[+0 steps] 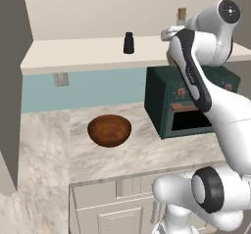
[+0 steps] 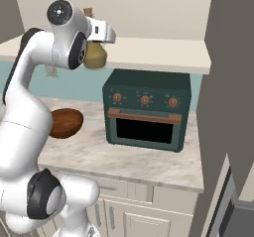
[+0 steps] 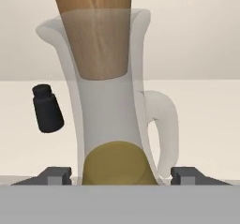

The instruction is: Retrieve the bottle and the shaker from the cabinet and place them next to the mixing bowl on the counter. Then add garlic from the fridge to the mixing bowl.

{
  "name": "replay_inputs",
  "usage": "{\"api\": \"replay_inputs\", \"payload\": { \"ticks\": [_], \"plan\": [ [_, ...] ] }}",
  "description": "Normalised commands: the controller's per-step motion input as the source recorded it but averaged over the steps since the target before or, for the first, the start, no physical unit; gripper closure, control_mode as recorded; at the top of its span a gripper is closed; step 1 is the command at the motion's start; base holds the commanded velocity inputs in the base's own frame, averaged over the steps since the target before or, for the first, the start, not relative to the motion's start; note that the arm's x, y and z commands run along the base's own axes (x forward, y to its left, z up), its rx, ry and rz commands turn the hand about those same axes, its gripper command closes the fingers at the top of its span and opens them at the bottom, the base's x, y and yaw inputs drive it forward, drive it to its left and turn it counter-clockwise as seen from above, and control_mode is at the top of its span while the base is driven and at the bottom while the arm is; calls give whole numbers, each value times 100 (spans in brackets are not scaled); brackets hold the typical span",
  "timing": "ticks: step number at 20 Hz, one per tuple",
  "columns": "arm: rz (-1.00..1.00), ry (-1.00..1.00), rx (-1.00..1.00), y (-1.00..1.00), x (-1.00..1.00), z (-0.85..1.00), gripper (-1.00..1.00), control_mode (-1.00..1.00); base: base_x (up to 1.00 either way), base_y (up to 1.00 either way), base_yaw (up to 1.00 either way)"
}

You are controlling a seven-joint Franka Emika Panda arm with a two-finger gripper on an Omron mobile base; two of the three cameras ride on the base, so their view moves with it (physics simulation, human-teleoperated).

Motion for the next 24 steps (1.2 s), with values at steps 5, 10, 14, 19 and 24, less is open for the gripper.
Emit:
{"api": "replay_inputs", "payload": {
  "ticks": [5,10,14,19,24],
  "plan": [
    [6,-3,1,17,-100,-9,100,-100,0,0,0],
    [8,-4,4,21,-97,-13,100,-100,0,0,0],
    [10,-4,4,27,-84,-23,100,-100,0,0,0],
    [12,-3,5,26,-51,-55,100,-100,0,0,0],
    [24,0,1,7,-1,-33,100,-100,0,0,0]
  ]
}}
